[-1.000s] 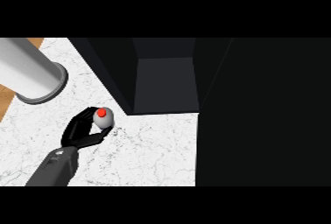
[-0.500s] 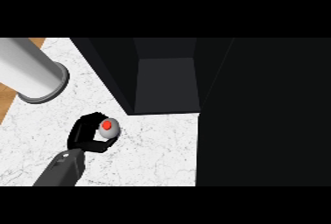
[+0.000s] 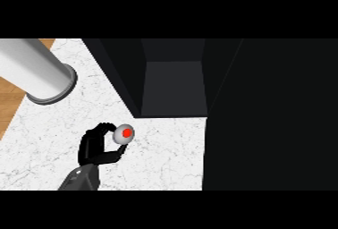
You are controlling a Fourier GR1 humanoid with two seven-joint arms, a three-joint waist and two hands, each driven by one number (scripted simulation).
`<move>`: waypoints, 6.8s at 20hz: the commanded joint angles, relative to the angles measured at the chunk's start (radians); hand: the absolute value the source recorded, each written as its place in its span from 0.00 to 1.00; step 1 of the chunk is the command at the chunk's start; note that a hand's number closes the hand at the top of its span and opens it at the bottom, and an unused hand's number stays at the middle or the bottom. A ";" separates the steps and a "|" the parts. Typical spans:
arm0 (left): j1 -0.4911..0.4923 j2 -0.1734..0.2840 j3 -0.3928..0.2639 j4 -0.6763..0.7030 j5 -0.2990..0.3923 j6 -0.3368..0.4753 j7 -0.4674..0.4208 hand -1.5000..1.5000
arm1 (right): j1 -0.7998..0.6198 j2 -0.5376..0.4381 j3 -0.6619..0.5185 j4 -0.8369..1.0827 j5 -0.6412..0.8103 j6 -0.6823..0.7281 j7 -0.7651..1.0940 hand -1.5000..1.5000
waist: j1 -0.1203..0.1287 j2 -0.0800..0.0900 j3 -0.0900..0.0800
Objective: Pick up the bottled water, place it into the cabinet and close the cabinet
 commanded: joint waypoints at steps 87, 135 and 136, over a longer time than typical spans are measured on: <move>-0.768 -0.058 -0.508 0.165 0.437 0.671 0.273 0.00 | -0.068 0.002 -0.136 -0.059 -0.179 0.117 0.089 0.00 | -0.024 0.015 -0.008; 0.438 0.369 -0.784 -1.363 0.595 0.499 0.449 0.00 | -0.041 -0.260 0.132 -0.242 0.171 0.302 0.058 1.00 | 0.020 -0.004 -0.011; 0.470 0.357 -0.783 -1.367 0.603 0.502 0.436 0.00 | -0.031 -0.253 0.211 -0.209 0.220 0.309 0.052 1.00 | 0.010 -0.006 -0.011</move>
